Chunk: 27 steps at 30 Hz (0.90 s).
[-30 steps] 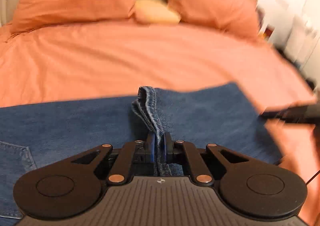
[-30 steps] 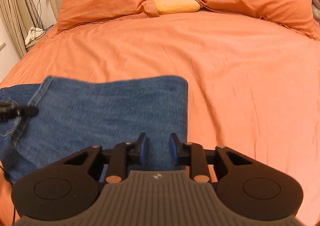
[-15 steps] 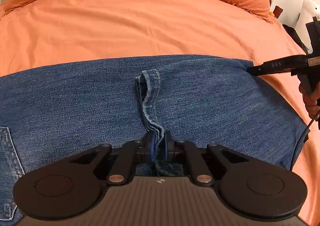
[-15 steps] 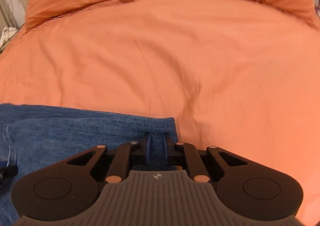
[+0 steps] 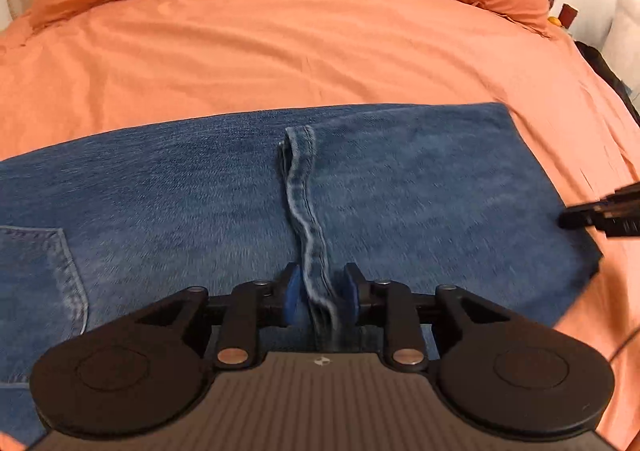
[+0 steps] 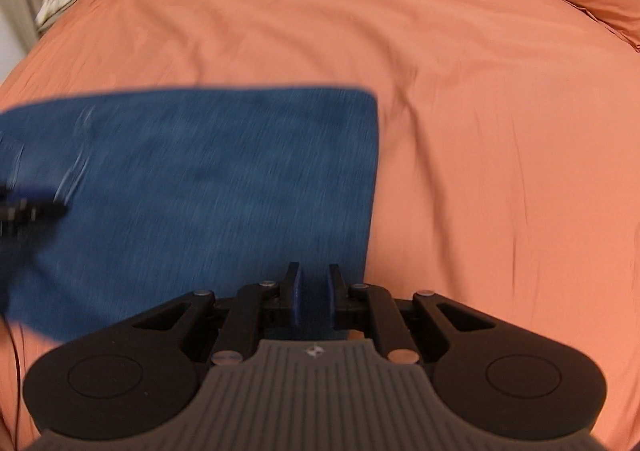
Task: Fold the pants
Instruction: 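Hold the folded hem flat with the left tool, then open it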
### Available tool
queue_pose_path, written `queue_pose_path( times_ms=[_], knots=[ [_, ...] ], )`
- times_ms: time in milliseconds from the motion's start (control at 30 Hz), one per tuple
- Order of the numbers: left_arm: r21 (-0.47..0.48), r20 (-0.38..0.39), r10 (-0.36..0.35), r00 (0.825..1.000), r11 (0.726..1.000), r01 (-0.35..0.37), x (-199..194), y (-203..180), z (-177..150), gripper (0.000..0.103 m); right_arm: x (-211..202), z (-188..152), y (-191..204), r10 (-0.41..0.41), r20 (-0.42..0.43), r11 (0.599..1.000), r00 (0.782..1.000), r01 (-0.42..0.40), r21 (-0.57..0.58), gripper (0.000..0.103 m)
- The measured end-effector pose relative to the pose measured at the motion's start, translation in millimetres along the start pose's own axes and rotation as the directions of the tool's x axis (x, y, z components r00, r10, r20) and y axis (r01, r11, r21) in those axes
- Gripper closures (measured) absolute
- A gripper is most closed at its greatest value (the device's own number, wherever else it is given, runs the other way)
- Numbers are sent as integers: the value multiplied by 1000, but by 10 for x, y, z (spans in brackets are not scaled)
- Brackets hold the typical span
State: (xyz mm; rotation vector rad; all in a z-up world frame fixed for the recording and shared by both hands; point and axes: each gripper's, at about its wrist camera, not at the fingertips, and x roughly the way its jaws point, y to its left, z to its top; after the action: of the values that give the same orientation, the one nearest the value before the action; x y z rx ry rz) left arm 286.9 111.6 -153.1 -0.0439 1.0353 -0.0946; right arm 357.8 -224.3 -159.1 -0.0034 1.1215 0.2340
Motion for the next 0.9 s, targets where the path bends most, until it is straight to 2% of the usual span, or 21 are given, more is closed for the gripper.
queue_pose_path(
  times_ms=[167,267,400,533,700,800,900],
  knots=[
    [45,-12,37,999,998,-36,-88,-129,-142,70,-145,-269,83,-5,12,999,1000,6,-35,96],
    [51,-21,61,998,997,-60,-33,-185,-212,67,-122,-371,114,-16,18,1000,1000,16,-25,96],
    [30,-42,71,997,997,-70,97,-175,-247,65,-62,-476,223,-53,40,995,998,56,-77,96],
    [41,-46,76,996,996,-75,157,-195,-237,65,26,-504,278,-69,60,984,996,78,-159,96],
    [38,-50,80,996,996,-78,137,-204,-236,65,20,-533,323,-87,72,975,994,100,-197,96],
    [44,-48,89,995,995,-87,71,-237,-210,65,-6,-507,330,-96,62,974,994,106,-202,96],
    [47,-29,67,997,997,-65,-82,-187,-225,64,-61,-476,440,-138,53,955,989,147,-258,96]
  ],
)
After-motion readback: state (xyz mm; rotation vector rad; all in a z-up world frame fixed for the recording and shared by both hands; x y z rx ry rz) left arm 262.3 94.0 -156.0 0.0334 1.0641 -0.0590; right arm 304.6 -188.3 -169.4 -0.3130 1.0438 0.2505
